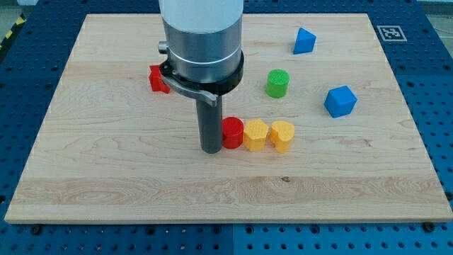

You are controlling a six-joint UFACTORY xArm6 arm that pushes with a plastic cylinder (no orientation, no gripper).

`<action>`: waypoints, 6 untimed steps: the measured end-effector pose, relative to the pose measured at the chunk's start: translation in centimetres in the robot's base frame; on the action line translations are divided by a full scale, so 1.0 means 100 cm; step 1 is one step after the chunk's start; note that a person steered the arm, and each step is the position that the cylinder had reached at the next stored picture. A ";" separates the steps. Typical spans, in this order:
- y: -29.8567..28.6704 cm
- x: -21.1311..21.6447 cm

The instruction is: Move the red circle towards down

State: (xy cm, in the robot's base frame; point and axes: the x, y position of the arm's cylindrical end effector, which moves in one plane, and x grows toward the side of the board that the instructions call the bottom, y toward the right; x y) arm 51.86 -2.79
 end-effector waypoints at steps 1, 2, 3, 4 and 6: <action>0.000 -0.018; -0.002 -0.051; -0.003 -0.056; 0.006 -0.088; 0.037 -0.048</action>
